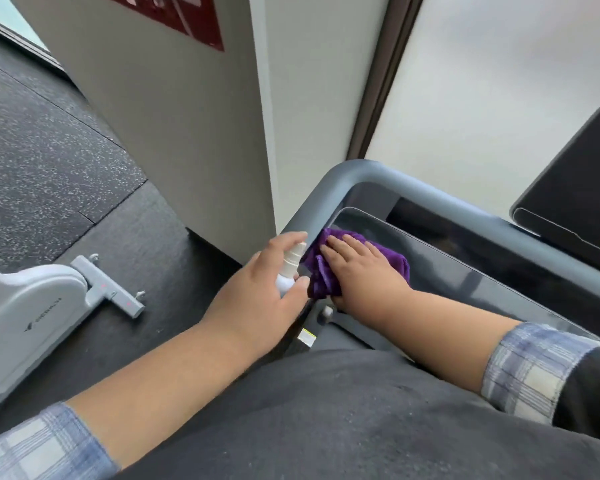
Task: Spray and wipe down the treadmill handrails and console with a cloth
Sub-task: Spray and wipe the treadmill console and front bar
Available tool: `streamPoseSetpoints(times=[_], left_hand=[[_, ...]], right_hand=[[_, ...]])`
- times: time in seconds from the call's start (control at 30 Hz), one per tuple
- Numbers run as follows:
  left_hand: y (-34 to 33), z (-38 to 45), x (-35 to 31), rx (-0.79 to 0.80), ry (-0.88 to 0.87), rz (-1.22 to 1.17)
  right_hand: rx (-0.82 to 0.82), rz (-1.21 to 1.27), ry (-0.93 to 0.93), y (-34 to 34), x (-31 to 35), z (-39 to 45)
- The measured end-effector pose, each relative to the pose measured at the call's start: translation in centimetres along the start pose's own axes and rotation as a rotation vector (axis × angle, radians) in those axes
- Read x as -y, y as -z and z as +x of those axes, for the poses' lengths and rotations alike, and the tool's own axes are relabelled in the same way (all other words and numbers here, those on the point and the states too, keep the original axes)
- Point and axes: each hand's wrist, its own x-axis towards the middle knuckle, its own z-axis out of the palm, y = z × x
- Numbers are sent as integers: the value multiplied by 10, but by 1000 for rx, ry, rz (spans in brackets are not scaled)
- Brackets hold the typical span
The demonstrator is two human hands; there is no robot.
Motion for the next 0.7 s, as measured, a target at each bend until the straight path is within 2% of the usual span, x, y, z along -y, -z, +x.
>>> streamPoseSetpoints(times=[0.07, 0.2, 0.7], left_hand=[[13, 5, 6, -20, 60, 112], [28, 7, 15, 96, 115, 395], [13, 46, 13, 169, 88, 594]], right_hand=[[-8, -3, 5, 0, -2, -2], [-9, -64, 23, -3, -4, -4], [-74, 40, 96, -9, -18, -5]])
